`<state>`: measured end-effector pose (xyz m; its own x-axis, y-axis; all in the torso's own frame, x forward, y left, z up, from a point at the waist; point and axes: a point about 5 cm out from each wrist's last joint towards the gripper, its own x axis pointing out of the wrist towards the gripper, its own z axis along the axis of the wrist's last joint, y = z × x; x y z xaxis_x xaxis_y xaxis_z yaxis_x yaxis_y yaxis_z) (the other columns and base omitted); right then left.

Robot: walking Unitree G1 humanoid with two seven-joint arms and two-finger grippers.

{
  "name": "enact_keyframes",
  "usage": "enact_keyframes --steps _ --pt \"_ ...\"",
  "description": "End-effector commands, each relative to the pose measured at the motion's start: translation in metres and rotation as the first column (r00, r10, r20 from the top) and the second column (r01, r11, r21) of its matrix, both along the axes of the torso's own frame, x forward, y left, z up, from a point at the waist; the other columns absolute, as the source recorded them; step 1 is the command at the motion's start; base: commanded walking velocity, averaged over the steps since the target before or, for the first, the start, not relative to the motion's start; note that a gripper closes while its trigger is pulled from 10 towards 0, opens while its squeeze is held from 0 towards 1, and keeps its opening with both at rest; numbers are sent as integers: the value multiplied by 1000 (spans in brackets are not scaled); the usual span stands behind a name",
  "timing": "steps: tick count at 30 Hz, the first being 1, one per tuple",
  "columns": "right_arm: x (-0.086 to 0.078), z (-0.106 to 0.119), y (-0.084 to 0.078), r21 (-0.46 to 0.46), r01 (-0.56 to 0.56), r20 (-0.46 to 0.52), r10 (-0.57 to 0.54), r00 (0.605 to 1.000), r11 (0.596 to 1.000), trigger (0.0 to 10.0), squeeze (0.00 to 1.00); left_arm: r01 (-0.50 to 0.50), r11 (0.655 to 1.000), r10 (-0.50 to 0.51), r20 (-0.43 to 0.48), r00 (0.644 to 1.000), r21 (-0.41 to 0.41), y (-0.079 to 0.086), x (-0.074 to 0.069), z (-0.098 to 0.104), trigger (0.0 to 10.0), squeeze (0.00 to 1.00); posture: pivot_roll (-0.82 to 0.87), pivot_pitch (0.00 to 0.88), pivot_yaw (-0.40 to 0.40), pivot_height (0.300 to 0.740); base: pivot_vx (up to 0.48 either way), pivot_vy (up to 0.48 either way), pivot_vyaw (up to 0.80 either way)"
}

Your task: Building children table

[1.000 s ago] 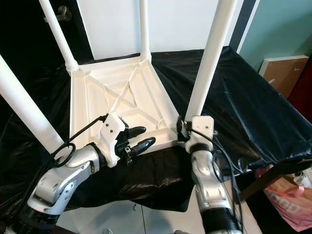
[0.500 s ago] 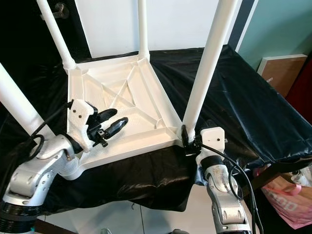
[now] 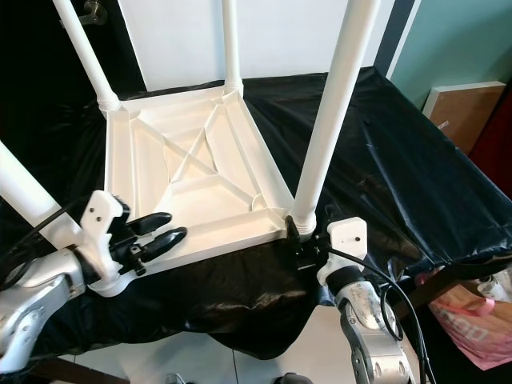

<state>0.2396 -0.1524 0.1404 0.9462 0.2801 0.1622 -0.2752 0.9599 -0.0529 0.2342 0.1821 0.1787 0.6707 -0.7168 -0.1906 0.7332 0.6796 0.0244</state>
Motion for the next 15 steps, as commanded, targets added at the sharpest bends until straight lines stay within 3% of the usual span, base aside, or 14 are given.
enact_keyframes --steps 1,5,7,9,15 --pt "-2 -1 2 15 -32 -20 33 999 999 10000 0 85 996 -85 -34 996 -17 2 -8 1 10000 0 -108 117 -16 740 0 0 0" --pt "-3 -1 3 17 -66 -25 66 998 998 10000 0 87 996 -88 -69 994 -20 9 -16 1 10000 0 -104 119 -18 740 0 0 0" --pt "-6 -1 6 12 -114 -37 114 993 993 10000 0 93 995 -97 -140 985 -36 20 -36 0 10000 0 -97 123 -17 740 0 0 0" --pt "-6 -1 6 12 -114 -37 114 993 993 10000 0 93 995 -97 -140 985 -36 20 -36 0 10000 0 -97 123 -17 740 0 0 0" --pt "-7 -1 4 26 -140 -50 141 989 990 10000 0 34 999 -31 -216 976 13 39 -60 -6 10000 0 -80 133 -21 740 0 0 0"
